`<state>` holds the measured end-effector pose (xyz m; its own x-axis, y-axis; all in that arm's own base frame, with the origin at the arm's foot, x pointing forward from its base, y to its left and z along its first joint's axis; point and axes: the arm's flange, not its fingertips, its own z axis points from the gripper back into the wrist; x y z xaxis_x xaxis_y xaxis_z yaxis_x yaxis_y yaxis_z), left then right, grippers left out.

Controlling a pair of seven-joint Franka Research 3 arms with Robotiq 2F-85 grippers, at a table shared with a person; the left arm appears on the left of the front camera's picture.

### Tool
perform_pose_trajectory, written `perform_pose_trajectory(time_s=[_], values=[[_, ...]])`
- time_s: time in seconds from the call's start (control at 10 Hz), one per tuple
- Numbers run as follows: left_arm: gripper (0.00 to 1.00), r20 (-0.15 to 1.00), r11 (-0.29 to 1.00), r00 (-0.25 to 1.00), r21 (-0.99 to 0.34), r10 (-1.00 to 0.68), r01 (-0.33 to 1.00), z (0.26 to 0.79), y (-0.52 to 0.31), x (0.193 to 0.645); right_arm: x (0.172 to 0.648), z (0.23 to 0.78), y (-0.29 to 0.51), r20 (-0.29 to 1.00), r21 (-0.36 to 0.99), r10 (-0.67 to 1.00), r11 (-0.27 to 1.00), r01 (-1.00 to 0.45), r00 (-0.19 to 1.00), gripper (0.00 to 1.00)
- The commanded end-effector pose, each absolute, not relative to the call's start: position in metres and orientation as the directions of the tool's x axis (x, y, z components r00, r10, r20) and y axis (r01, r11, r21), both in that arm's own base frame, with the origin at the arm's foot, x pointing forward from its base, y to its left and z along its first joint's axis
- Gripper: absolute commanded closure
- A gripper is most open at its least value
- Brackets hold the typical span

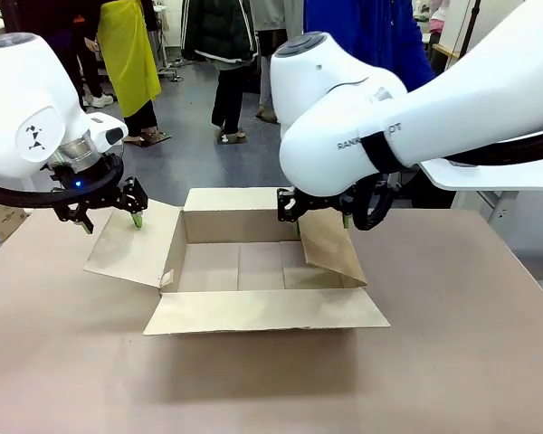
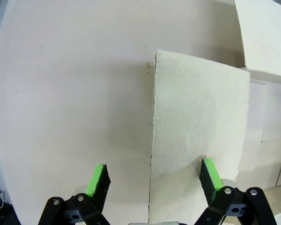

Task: Pack the gift set into the box.
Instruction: Place both hands on the side flaps of the Package Box and spread them outward.

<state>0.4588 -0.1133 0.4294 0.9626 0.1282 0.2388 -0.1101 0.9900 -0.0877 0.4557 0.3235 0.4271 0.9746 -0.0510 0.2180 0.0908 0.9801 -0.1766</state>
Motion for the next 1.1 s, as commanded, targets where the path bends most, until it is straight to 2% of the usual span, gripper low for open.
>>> perform_pose_trajectory(time_s=[0.0, 0.5, 1.0], values=[[0.0, 0.239, 0.989, 0.961, -0.073, 0.14, -0.126, 0.432, -0.114, 0.458, 0.437, 0.437, 0.294, 0.263, -0.14, -0.131, 0.975, 0.172, 0.956, 0.0], [0.0, 0.239, 0.989, 0.961, -0.073, 0.14, -0.126, 0.432, -0.114, 0.458, 0.43, 0.479, 0.216, 0.264, 0.053, -0.258, 0.966, 0.253, 0.929, 0.0], [0.0, 0.239, 0.989, 0.961, -0.073, 0.14, -0.126, 0.432, -0.114, 0.458, 0.412, 0.463, 0.122, 0.235, 0.246, -0.394, 0.908, 0.338, 0.889, 0.0]])
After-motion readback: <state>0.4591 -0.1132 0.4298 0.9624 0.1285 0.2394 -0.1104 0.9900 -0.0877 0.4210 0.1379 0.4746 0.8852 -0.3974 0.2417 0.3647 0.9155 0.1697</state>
